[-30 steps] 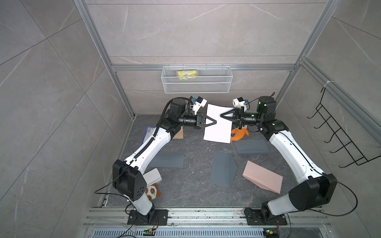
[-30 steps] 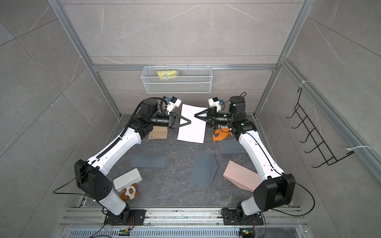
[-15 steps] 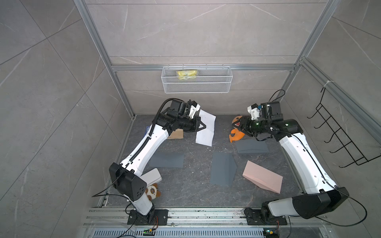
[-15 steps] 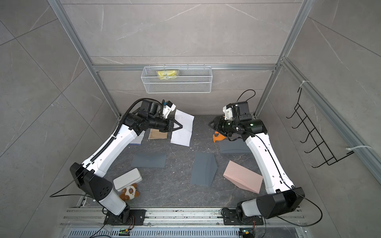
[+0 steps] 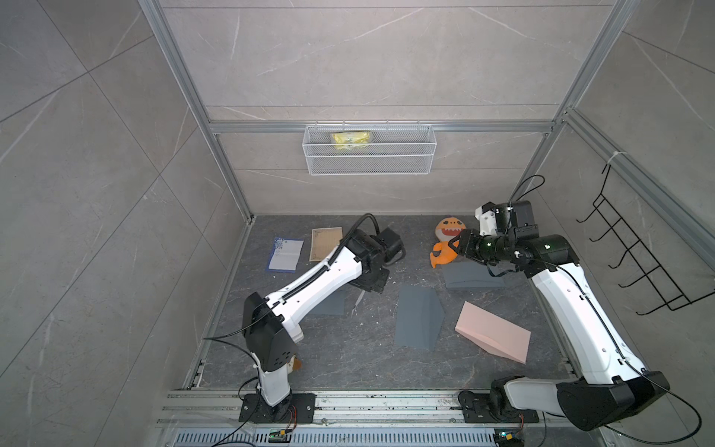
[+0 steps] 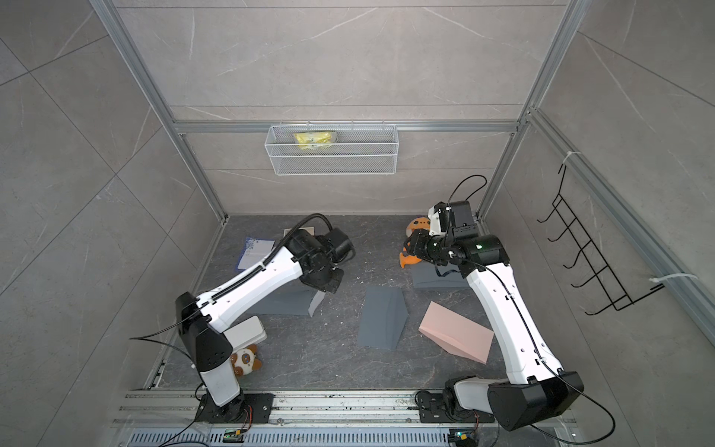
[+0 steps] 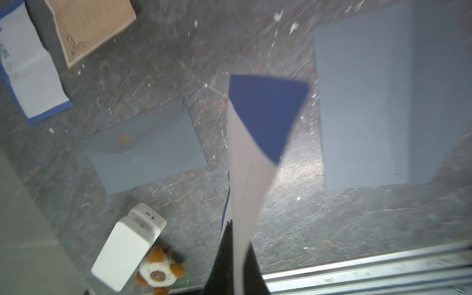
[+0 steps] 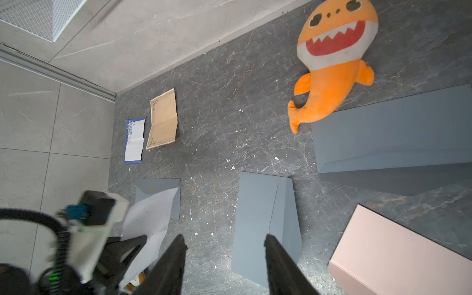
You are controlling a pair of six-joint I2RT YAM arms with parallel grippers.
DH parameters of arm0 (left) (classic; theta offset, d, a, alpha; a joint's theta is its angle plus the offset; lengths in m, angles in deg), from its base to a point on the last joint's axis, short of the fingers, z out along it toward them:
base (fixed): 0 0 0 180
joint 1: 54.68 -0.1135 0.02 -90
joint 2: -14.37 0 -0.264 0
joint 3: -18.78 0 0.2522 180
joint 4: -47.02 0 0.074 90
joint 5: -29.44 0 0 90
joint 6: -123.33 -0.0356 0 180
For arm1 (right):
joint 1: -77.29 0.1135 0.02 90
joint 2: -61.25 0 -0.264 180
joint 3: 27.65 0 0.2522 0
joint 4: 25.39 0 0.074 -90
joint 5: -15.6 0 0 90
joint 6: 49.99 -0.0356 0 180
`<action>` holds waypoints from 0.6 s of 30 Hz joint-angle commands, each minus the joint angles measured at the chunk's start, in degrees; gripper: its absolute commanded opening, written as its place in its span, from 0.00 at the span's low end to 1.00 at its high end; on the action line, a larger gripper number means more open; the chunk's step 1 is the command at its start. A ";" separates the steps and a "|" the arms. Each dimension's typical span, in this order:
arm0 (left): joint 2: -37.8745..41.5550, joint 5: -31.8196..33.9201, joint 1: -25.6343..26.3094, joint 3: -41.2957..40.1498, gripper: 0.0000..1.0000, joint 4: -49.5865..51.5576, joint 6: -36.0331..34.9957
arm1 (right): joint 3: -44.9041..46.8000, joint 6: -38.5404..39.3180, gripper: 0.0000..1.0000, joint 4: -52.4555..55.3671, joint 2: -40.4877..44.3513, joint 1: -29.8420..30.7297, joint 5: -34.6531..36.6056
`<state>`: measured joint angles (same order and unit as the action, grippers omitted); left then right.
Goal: Take the letter paper out of the envelope
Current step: Place the letter paper at the center of the board.
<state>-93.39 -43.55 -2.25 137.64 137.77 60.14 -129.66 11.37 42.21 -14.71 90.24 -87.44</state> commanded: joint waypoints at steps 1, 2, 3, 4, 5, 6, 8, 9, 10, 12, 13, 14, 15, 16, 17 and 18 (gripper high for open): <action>-6.26 8.75 3.22 -0.62 0.00 8.25 6.77 | 1.22 1.01 0.51 -1.09 0.51 0.63 -1.23; -7.60 8.98 4.02 -0.68 0.00 8.04 7.93 | 1.38 0.98 0.51 -1.13 0.56 0.68 -1.45; -8.93 9.12 4.85 -0.88 0.00 7.43 8.74 | 1.51 0.92 0.51 -1.20 0.60 0.76 -1.83; -10.15 9.30 5.70 -0.77 0.00 6.68 9.35 | 1.72 0.99 0.51 -1.28 0.65 0.79 -2.11; -11.10 9.54 6.21 -0.69 0.00 6.10 10.14 | 1.76 0.99 0.51 -1.27 0.73 0.86 -2.23; -12.22 9.62 6.84 -0.70 0.00 5.43 10.82 | 1.85 0.96 0.51 -1.21 0.82 0.85 -2.42; -14.08 9.72 7.62 -1.27 0.00 4.52 12.42 | 2.02 0.96 0.51 -1.16 0.95 0.85 -2.91; -14.95 9.78 8.01 -2.02 0.00 3.97 13.05 | 1.86 1.04 0.51 -1.03 0.95 0.85 -3.12; -15.46 9.74 8.33 -2.94 0.00 3.17 13.46 | 2.03 1.09 0.51 -0.93 1.02 0.85 -3.29; -16.17 9.22 8.74 -5.28 0.00 1.09 14.38 | 2.10 1.22 0.51 -0.52 1.27 0.90 -3.40; -16.20 8.45 8.99 -6.16 0.00 0.24 14.83 | 2.18 1.35 0.51 -0.39 1.43 0.85 -3.48; -16.25 7.69 9.29 -7.31 0.00 -0.79 15.23 | 2.20 1.51 0.51 -0.23 1.52 0.87 -3.54; -16.35 7.27 9.78 -8.11 0.00 -1.41 15.84 | 2.20 1.62 0.51 -0.06 1.67 0.86 -3.57; -16.43 6.94 10.18 -8.72 0.00 -1.98 16.25 | 2.28 1.79 0.51 0.11 1.70 0.90 -3.57; -16.51 6.52 10.43 -9.29 0.00 -2.46 16.55 | 2.29 1.90 0.51 0.31 1.70 0.90 -3.57; -16.57 6.04 10.72 -9.87 0.00 -2.99 16.83 | 2.28 1.99 0.51 0.45 1.70 0.89 -3.66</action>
<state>-108.95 -36.73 7.52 128.66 136.33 73.97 -127.95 11.76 41.73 -14.45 90.79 -90.30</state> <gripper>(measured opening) 0.047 0.512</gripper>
